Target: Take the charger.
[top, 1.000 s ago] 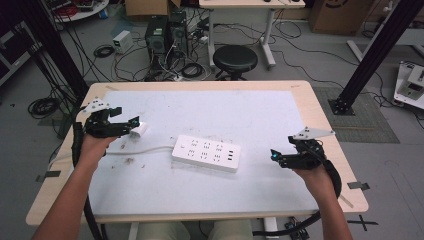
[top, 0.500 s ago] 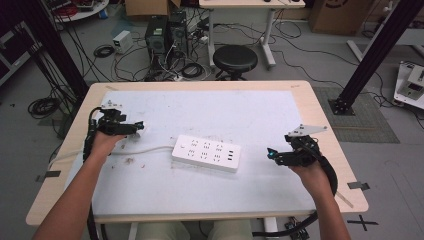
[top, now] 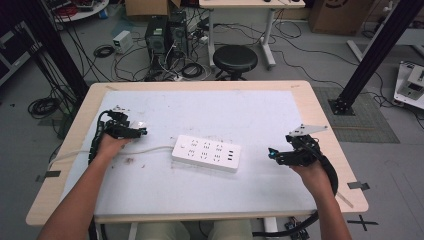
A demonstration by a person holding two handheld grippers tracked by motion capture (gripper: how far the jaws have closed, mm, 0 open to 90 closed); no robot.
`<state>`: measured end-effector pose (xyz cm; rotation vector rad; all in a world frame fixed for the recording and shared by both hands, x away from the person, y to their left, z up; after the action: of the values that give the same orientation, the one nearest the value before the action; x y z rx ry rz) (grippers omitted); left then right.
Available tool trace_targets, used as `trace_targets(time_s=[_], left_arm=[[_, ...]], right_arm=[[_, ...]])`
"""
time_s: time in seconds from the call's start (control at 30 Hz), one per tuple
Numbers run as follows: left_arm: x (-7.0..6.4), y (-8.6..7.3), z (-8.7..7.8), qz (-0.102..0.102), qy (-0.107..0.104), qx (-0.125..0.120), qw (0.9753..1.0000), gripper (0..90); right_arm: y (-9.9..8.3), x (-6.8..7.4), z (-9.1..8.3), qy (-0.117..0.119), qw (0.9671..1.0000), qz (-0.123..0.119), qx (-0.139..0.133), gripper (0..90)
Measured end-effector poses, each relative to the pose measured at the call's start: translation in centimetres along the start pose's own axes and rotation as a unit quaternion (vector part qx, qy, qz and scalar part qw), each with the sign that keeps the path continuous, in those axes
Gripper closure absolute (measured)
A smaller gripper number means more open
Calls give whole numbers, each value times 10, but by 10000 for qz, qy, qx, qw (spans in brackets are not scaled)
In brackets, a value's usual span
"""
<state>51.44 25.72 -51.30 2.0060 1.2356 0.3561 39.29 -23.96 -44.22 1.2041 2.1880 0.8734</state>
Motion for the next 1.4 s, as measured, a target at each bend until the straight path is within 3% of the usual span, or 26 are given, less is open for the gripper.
trace_targets(time_s=[0.27, 0.33, 0.4, 0.63, 0.8, 0.83, 1.07, 1.17, 1.4], left_arm=[[1, -3, 0, 115, 65, 95, 9999, 279], [0, -3, -1, 127, 60, 96, 9999, 315], [-2, -3, -3, 217, 49, 60, 9997, 423], [-2, -3, -4, 60, 38, -29, 10000, 424], [-4, -1, -10, -114, -15, -312, 9994, 425], [-7, 2, -15, -196, -36, -473, 9987, 425], [-18, 10, -31, -98, -90, -777, 9969, 425], [-32, 17, -48, -28, -158, -1044, 9944, 425], [-58, 24, -73, 140, -399, -1346, 9900, 425]], right_arm=[[-3, 0, 1, 21, 10000, 16, 41, 199], [-3, 0, 2, 30, 10000, -21, 10, 199], [-3, 2, 2, 26, 10000, -23, 6, 199], [-3, 3, 2, 43, 10000, -25, 0, 199], [-3, 3, 1, 53, 10000, -22, -22, 199], [-3, 3, 1, 60, 10000, -29, -24, 199], [-2, 6, 1, 99, 9999, -26, -25, 199], [-2, 7, 0, 140, 9999, -24, -63, 199], [0, 9, 0, 230, 9996, -77, -127, 199]])
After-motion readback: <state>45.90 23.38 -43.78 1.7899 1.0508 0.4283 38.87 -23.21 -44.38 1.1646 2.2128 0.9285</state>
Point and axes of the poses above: each handheld gripper's, and its own axes: z roughly forward along the jaws, y roughly out of its top, x roughly to its left, the point moved 10 cm from there along z, roughly forward along the jaws, and after that the axes turned 7 degrees about -y, right-handed, at the moved point
